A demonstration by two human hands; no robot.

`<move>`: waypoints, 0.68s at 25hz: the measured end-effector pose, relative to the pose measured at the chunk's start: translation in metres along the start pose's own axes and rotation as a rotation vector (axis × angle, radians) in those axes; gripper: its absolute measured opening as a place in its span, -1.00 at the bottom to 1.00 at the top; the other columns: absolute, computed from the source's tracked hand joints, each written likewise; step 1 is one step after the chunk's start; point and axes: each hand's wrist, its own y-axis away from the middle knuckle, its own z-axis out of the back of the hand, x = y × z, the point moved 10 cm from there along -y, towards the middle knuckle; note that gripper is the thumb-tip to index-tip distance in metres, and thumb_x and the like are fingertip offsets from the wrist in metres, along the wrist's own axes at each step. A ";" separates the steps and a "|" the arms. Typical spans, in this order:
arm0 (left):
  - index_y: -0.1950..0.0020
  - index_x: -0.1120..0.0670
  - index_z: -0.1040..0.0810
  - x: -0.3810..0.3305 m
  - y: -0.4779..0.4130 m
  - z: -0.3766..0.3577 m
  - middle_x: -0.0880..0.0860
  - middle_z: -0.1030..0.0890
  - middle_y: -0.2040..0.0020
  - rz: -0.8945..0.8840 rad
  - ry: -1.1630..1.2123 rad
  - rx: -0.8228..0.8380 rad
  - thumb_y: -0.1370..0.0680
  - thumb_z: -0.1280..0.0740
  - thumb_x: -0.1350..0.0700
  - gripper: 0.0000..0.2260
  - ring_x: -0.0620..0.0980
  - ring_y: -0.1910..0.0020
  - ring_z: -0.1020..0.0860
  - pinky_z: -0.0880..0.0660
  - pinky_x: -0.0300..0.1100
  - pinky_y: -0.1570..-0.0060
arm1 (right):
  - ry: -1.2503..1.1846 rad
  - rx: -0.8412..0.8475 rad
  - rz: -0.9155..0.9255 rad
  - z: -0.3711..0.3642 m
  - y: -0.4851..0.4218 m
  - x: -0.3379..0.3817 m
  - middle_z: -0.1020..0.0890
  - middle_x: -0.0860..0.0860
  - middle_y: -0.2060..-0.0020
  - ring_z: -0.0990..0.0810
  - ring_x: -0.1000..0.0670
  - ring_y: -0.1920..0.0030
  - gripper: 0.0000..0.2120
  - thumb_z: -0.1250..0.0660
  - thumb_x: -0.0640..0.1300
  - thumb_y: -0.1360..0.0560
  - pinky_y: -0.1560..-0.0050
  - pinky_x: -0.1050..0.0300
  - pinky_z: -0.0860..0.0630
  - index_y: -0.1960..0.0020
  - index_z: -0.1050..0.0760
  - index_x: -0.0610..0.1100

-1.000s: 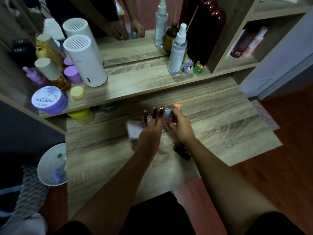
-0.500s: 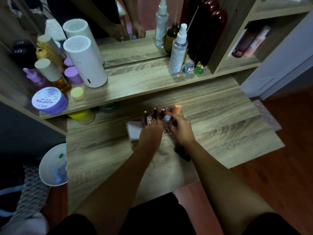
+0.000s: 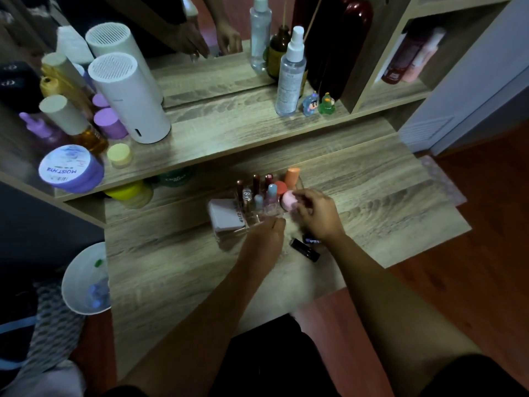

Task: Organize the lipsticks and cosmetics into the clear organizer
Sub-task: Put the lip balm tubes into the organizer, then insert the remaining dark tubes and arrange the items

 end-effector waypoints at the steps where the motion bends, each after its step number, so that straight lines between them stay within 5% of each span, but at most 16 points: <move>1: 0.04 0.30 -0.59 -0.010 0.003 -0.007 0.29 -0.66 0.15 -0.050 0.015 -0.007 -0.39 -0.34 0.42 -0.83 0.22 0.23 -0.64 -0.64 -0.01 0.27 | 0.025 -0.001 -0.013 0.006 0.007 -0.009 -0.65 -0.21 -0.07 -0.61 -0.18 -0.05 -0.71 -0.32 -0.32 -0.45 -0.10 0.08 -0.51 -0.16 -0.57 -0.21; 6: 0.10 0.19 -0.66 -0.045 0.012 -0.031 0.13 -0.72 0.13 -0.255 0.064 -0.033 -0.19 -0.56 0.28 -0.69 0.08 0.21 -0.67 -0.64 -0.15 0.14 | 0.152 0.215 -0.077 0.010 0.047 -0.052 -0.63 -0.18 -0.06 -0.58 -0.14 -0.10 -0.57 -0.30 -0.39 -0.35 -0.07 0.36 -0.35 -0.20 -0.57 -0.17; 9: 0.05 0.15 -0.66 -0.044 0.009 -0.047 0.10 -0.72 0.09 -0.286 -0.006 -0.001 -0.27 -0.52 0.29 -0.73 0.10 0.20 -0.65 -0.62 -0.18 0.09 | 0.229 0.293 -0.060 0.003 0.063 -0.062 -0.64 -0.17 -0.06 -0.58 -0.16 -0.11 -0.60 -0.35 -0.34 -0.36 -0.14 0.19 -0.42 -0.19 -0.56 -0.20; 14: -0.15 0.16 -0.54 -0.026 0.002 -0.062 0.16 -0.62 -0.09 -0.239 -0.050 0.090 -0.49 -0.27 0.30 -0.75 0.17 -0.07 -0.50 -0.44 -0.04 -0.13 | 0.247 0.175 -0.096 0.003 0.072 -0.068 -0.61 -0.15 -0.08 -0.58 -0.15 -0.08 -0.64 -0.32 -0.29 -0.43 -0.06 0.07 -0.49 -0.22 -0.55 -0.14; 17: -0.22 0.16 -0.48 -0.004 0.009 -0.052 0.18 -0.52 -0.16 -0.122 0.143 0.094 -0.51 -0.27 0.26 -0.72 0.14 -0.16 -0.45 -0.37 -0.06 -0.19 | 0.168 0.041 -0.126 0.011 0.076 -0.066 -0.61 -0.14 -0.07 -0.60 -0.15 -0.03 -0.68 -0.36 -0.24 -0.44 0.04 0.14 -0.49 -0.19 -0.55 -0.14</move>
